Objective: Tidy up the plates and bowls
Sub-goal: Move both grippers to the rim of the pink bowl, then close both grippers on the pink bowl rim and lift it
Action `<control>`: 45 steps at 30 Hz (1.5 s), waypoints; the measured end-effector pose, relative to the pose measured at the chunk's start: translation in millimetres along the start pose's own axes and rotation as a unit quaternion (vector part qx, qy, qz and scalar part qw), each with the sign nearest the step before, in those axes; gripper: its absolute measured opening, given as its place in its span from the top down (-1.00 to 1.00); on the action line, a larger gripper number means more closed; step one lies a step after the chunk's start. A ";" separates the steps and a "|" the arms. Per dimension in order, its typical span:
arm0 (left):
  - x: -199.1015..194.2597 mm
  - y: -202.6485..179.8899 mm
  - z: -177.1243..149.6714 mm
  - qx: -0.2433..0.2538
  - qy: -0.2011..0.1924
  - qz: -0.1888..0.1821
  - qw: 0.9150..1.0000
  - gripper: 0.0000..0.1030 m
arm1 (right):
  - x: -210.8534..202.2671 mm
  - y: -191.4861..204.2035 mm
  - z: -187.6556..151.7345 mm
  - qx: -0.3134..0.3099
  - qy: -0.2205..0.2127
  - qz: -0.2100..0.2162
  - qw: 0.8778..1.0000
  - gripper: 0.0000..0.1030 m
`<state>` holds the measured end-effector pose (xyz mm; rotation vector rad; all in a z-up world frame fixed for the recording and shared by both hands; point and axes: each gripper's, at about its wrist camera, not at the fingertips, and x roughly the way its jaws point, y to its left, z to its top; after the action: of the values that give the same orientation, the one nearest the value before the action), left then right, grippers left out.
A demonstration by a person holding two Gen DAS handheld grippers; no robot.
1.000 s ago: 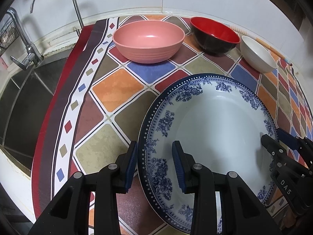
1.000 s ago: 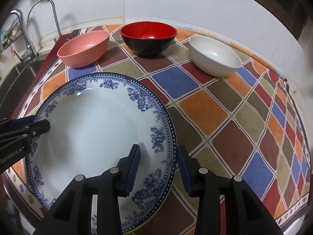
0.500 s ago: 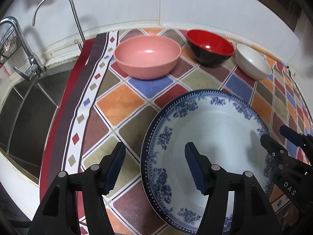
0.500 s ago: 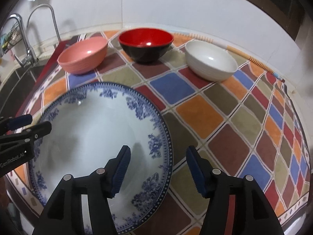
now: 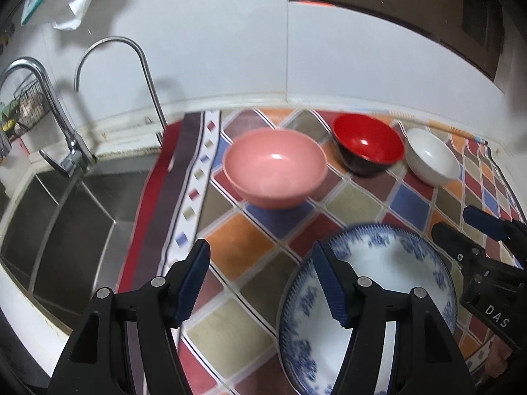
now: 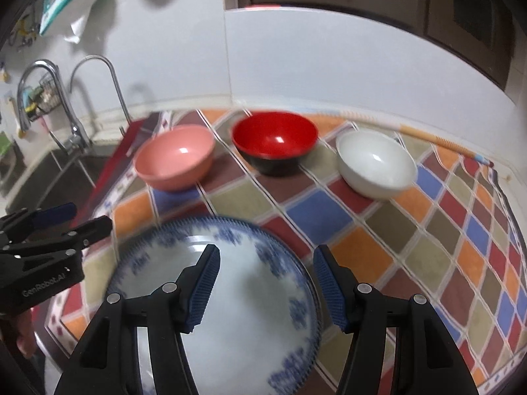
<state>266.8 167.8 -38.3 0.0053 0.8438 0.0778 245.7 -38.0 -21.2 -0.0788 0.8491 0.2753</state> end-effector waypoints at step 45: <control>146.0 43.8 66.5 -0.016 0.066 -0.025 0.997 0.75 | 157.2 61.7 93.5 -0.026 0.066 0.102 0.992 0.57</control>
<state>410.2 223.5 -101.5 -0.0515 0.9743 0.0457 395.8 70.7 -74.9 -0.0591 0.9839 0.4881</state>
